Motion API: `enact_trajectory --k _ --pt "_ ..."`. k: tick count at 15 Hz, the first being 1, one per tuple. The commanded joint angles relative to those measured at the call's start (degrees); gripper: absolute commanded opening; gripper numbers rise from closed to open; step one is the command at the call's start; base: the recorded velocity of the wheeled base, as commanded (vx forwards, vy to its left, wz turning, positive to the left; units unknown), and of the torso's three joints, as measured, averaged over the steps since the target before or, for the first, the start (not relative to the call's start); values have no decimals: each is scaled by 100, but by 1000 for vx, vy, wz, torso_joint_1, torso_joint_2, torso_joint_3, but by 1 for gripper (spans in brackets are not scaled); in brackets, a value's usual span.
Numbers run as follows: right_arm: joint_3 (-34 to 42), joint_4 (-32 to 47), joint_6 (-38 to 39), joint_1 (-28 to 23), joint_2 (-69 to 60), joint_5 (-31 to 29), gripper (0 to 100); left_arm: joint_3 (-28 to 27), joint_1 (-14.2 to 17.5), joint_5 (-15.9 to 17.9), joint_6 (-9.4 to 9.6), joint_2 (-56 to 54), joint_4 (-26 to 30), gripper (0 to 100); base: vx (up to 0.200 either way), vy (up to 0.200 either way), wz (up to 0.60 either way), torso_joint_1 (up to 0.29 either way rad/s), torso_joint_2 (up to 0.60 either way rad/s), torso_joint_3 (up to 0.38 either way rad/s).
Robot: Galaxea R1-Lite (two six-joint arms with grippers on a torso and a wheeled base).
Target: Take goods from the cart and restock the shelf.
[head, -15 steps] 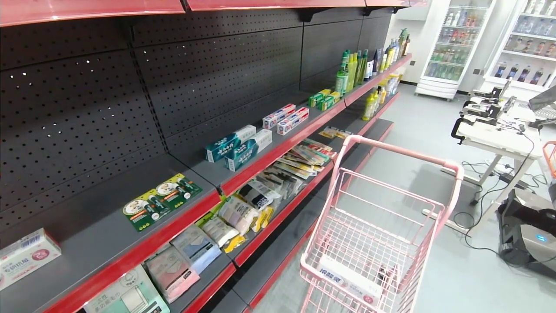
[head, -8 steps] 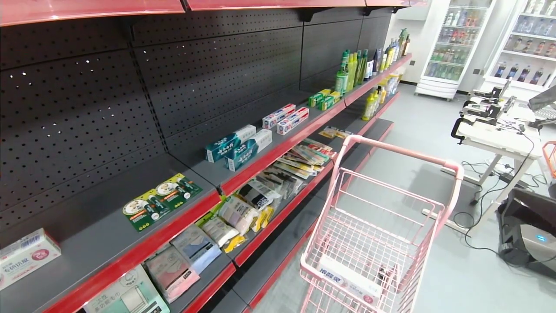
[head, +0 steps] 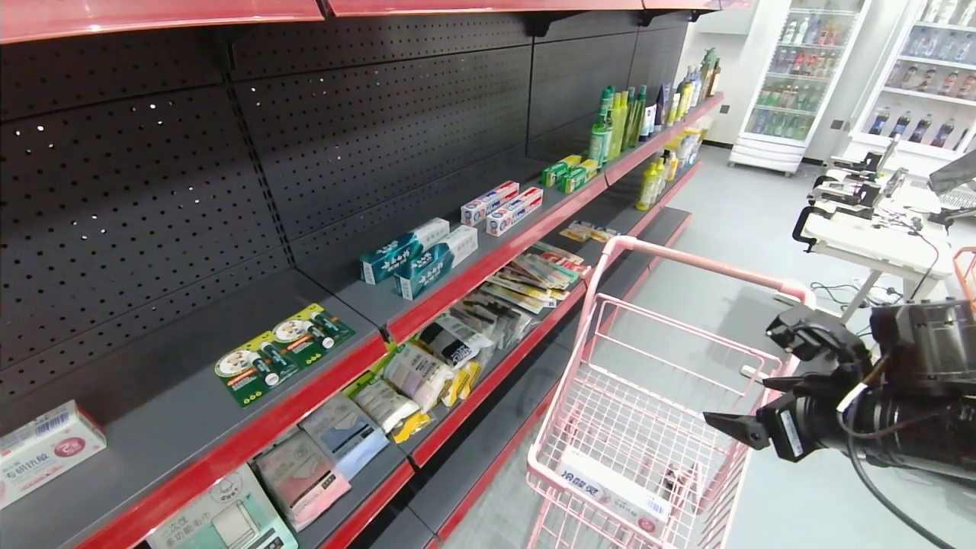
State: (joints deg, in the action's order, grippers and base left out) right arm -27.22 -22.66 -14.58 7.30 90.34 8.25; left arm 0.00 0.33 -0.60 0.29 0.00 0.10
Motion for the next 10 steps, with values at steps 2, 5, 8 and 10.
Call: enact_trajectory --k 2,5,8,10 --pt "94 -423 -45 237 915 -8 100 0 2 -2 -3 0 -1 100 0 0 0 0 0 0" --pt "173 -951 -80 263 1548 -8 100 0 2 -2 -3 0 -1 100 0 0 0 0 0 0" --pt "121 -995 -106 518 1864 -8 100 0 2 -2 6 0 -1 100 0 0 0 0 0 0" --pt "156 -995 -124 579 1996 -8 100 0 2 -2 6 0 -1 100 0 0 0 -38 69 50"
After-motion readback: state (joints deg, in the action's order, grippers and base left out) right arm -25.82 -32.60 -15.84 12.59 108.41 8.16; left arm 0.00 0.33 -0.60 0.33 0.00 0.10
